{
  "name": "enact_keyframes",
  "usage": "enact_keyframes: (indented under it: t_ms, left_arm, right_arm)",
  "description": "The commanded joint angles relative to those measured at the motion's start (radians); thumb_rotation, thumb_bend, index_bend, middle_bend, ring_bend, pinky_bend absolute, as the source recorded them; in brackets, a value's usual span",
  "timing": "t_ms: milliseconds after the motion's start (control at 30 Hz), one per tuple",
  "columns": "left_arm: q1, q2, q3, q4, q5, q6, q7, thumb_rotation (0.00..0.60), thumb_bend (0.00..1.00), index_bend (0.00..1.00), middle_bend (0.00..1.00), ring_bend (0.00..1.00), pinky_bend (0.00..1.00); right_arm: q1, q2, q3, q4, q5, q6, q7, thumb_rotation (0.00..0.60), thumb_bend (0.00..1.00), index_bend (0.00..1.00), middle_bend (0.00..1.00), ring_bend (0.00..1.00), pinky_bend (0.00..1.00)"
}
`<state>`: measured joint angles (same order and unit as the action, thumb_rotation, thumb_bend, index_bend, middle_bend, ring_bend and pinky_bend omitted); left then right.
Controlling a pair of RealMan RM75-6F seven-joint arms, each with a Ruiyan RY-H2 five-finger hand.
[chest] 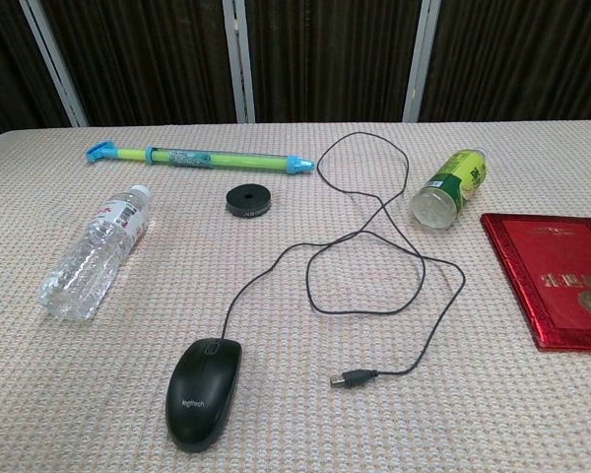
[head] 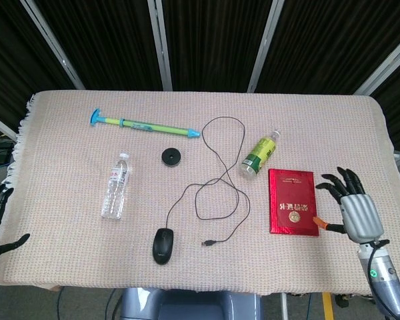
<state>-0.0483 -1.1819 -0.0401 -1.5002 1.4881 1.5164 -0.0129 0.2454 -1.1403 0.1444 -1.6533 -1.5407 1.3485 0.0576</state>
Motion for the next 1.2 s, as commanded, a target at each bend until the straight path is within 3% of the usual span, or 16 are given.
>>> enact_keyframes:
  t_ms: [33, 367, 667, 1000, 1200]
  left_arm:
    - [0.001, 0.002, 0.000, -0.003, -0.003, -0.002, -0.001, 0.600, 0.09, 0.05, 0.00, 0.00, 0.00]
    - [0.008, 0.011, 0.001, -0.011, -0.018, -0.007, -0.014, 0.600, 0.10, 0.05, 0.00, 0.00, 0.00]
    - [0.006, 0.018, 0.001, -0.016, -0.035, -0.030, -0.030, 0.600, 0.10, 0.07, 0.00, 0.00, 0.00]
    - [0.003, 0.029, -0.001, -0.017, -0.050, -0.050, -0.054, 0.600, 0.10, 0.07, 0.00, 0.00, 0.00]
    - [0.003, 0.030, 0.002, -0.019, -0.042, -0.049, -0.056, 0.600, 0.10, 0.07, 0.00, 0.00, 0.00]
  right_arm:
    - [0.055, -0.025, 0.006, -0.044, 0.004, -0.078, -0.029, 0.600, 0.01, 0.36, 0.20, 0.03, 0.00]
    - [0.195, -0.167, 0.034, -0.083, 0.102, -0.260, -0.135, 0.600, 0.07, 0.45, 0.21, 0.03, 0.00]
    - [0.294, -0.288, 0.060, -0.090, 0.246, -0.361, -0.261, 0.600, 0.08, 0.47, 0.21, 0.01, 0.00]
    - [0.340, -0.395, 0.022, -0.074, 0.358, -0.398, -0.363, 0.600, 0.09, 0.36, 0.14, 0.00, 0.00]
    - [0.344, -0.447, -0.011, -0.065, 0.362, -0.361, -0.435, 0.600, 0.08, 0.39, 0.12, 0.00, 0.00]
